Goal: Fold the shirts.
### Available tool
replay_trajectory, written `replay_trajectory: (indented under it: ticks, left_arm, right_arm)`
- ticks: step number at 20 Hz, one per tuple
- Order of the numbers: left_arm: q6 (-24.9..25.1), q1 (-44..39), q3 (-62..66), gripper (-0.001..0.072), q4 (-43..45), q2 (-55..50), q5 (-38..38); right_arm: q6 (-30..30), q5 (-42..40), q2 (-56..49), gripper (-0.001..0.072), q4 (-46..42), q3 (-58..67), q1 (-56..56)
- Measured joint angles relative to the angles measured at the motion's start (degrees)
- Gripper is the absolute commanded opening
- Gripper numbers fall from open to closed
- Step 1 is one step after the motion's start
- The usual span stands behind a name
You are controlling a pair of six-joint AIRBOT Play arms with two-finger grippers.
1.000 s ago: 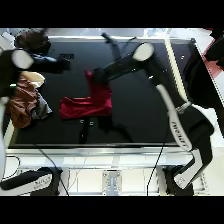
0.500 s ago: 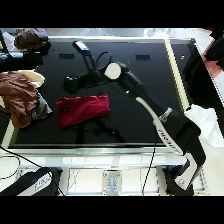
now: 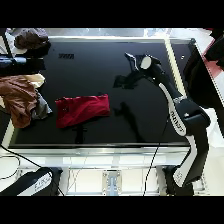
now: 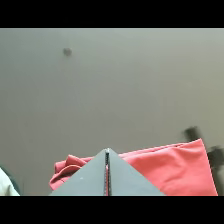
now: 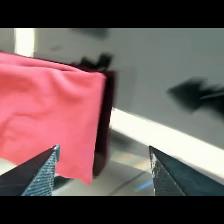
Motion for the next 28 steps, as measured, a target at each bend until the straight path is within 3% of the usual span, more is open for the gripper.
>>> replay_trajectory:
  ticks: [6,13,14,16,17,23,28]
  left_arm:
    - [0.02,0.00,-0.35,0.0014,0.02,-0.98,-0.02]
    - [0.63,0.00,-0.39,0.0014,0.00,-1.42,-0.02]
    - [0.92,0.00,-0.39,0.0014,0.00,-1.42,-0.04]
    - [1.29,0.00,-0.39,0.0014,0.00,-1.42,-0.04]
    - [1.46,0.00,-0.39,0.0014,0.00,-1.42,-0.04]
    - [1.88,0.00,-0.39,0.0014,0.00,-1.42,-0.09]
    - [1.92,0.00,-0.39,0.0014,0.00,-1.42,-0.09]
  right_arm:
    - [-1.75,2.51,-10.27,0.0620,19.17,-1.05,-3.02]
    - [-3.45,1.38,-15.12,0.0612,26.56,-1.20,3.85]
    - [-3.54,1.22,-15.41,0.0499,27.26,-1.20,5.03]
    - [-3.65,1.22,-15.74,0.0097,28.79,-0.87,7.43]
    - [-3.67,1.64,-15.82,0.0022,29.90,-0.24,8.50]
    - [-3.78,5.09,-14.60,0.0021,28.92,7.17,8.68]
    - [-2.62,10.14,-6.40,0.0021,12.35,8.09,-0.87]
